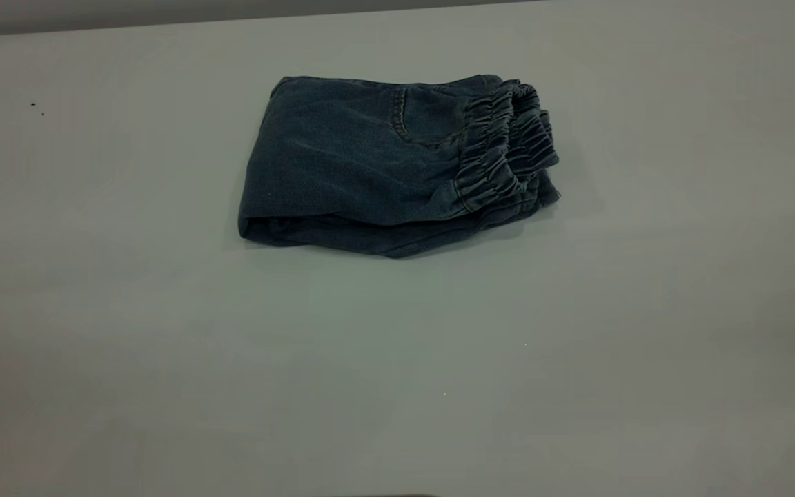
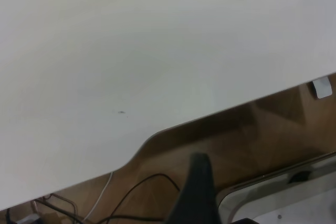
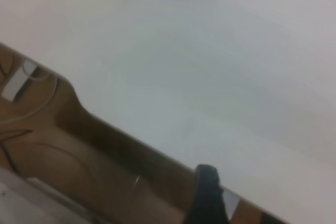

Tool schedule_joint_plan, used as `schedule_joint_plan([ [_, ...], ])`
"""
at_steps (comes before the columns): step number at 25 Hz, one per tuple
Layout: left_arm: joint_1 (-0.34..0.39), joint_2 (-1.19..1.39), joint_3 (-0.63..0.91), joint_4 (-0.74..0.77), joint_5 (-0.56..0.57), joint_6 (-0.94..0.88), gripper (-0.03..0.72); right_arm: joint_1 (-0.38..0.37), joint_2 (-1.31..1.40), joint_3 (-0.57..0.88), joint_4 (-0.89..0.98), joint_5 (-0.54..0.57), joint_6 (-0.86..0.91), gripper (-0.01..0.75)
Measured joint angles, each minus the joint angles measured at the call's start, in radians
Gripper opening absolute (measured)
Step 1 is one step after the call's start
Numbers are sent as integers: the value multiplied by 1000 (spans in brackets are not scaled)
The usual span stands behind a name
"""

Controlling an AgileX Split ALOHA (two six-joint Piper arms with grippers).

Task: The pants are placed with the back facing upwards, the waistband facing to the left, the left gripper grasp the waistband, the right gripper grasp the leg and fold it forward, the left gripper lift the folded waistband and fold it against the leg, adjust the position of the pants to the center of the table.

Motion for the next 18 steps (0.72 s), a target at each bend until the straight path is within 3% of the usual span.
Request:
schedule_joint_plan([
  [6,69,-11,0,0,0,-1,591,-303,-86,0,4,1,0,477],
  [8,103,-35,0,0,0,-1,591,-364,-145,0,4,1,0,477],
  [11,137,-94,0,0,0,-2,591,-407,-224,0,4,5,0,477],
  [18,150,-292,0,0,4,-3,591,-409,-238,-1,16,9,0,477],
])
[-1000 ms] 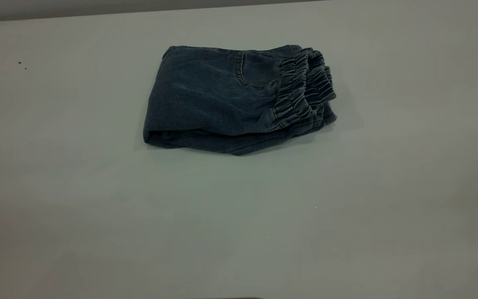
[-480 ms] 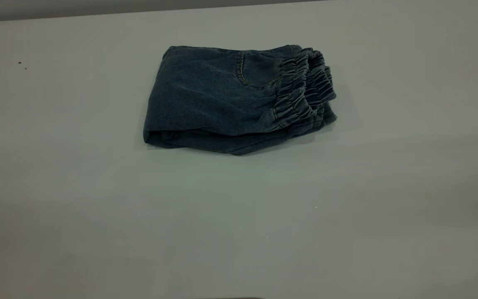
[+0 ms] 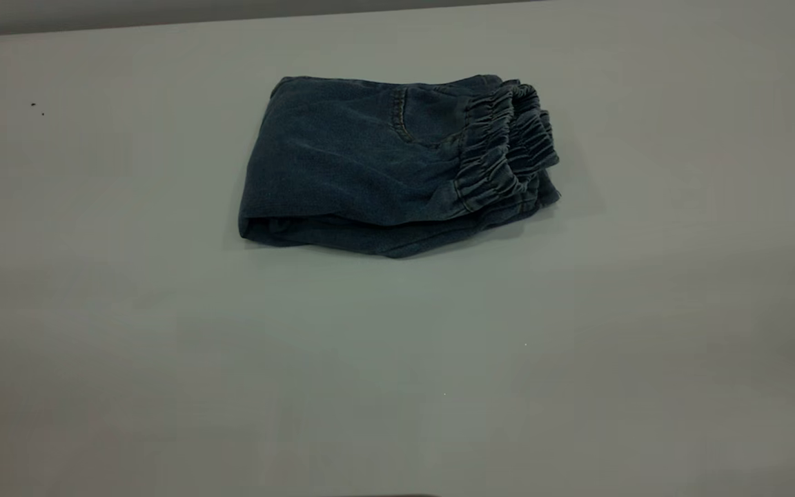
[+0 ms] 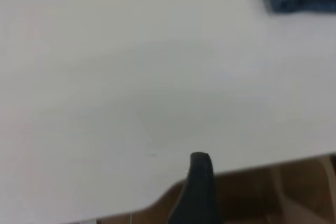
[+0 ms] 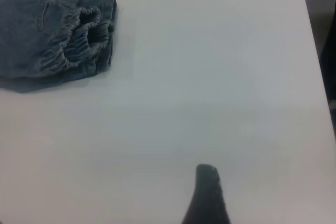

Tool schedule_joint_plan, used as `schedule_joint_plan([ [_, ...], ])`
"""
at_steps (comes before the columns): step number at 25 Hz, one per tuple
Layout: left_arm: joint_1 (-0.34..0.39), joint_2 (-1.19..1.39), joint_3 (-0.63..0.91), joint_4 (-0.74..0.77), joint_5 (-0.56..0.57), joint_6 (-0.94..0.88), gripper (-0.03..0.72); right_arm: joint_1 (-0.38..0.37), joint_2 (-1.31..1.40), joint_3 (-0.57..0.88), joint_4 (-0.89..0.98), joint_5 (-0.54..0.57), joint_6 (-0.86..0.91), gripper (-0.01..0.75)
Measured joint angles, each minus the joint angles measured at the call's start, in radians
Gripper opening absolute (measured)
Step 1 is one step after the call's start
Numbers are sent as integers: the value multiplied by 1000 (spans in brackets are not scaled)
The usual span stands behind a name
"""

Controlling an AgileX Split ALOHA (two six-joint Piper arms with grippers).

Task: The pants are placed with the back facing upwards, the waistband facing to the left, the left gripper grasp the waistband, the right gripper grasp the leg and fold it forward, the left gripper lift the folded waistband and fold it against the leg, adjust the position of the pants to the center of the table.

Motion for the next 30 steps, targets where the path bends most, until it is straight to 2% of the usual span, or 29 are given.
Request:
schedule_joint_plan([
  [30,9,-48,0,0,8,-1,591,0,0,0,4,0,0,477],
])
